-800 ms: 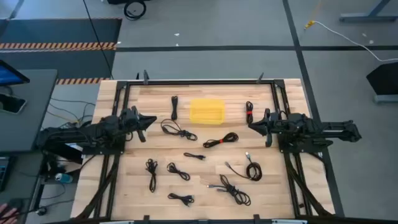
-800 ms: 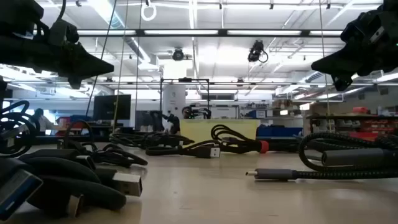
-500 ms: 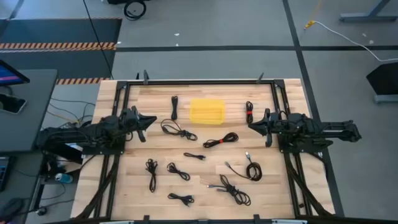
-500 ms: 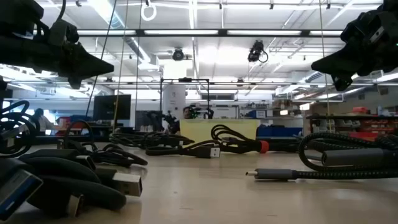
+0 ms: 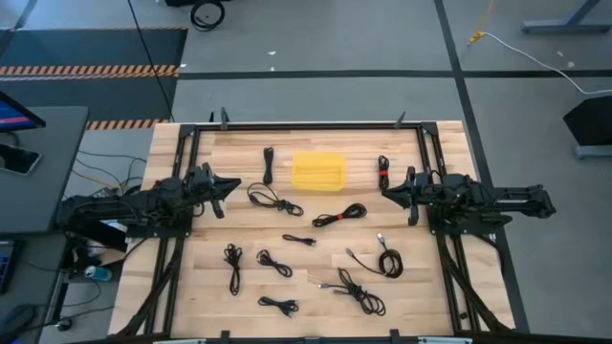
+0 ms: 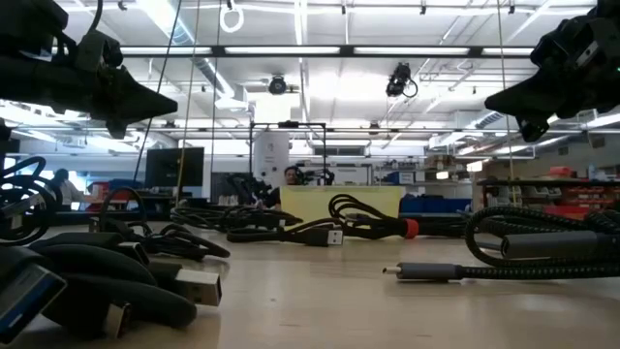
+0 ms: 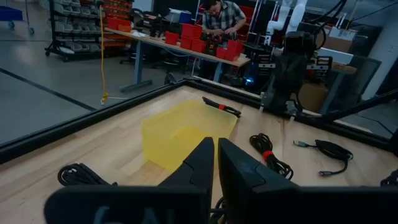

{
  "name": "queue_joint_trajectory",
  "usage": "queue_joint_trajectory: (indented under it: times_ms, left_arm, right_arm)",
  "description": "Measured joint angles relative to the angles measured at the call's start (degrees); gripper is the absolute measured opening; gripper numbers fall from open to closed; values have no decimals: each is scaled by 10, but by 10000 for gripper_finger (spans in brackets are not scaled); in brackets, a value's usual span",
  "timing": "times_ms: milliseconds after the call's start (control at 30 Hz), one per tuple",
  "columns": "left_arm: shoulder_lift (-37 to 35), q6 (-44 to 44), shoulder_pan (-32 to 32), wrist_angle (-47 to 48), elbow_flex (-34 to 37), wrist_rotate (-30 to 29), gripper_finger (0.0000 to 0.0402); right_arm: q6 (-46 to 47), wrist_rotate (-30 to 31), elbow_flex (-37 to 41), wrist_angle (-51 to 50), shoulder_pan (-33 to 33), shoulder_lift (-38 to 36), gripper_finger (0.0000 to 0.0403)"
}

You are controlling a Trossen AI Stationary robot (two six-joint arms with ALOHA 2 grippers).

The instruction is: Pick and place USB-C Cables

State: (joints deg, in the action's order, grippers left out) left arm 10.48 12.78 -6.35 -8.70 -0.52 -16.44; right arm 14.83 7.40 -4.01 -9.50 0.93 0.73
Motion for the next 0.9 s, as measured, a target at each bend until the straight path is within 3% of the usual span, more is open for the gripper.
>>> queue_joint_trajectory:
  times_ms: [733, 900]
  left_arm:
    - [0, -4, 0, -10, 0, 0, 29]
    - [0, 29, 1, -11, 0, 0, 29]
  right_arm:
    - [0, 0, 0, 0, 0, 0, 24]
    - [0, 0, 0, 0, 0, 0, 24]
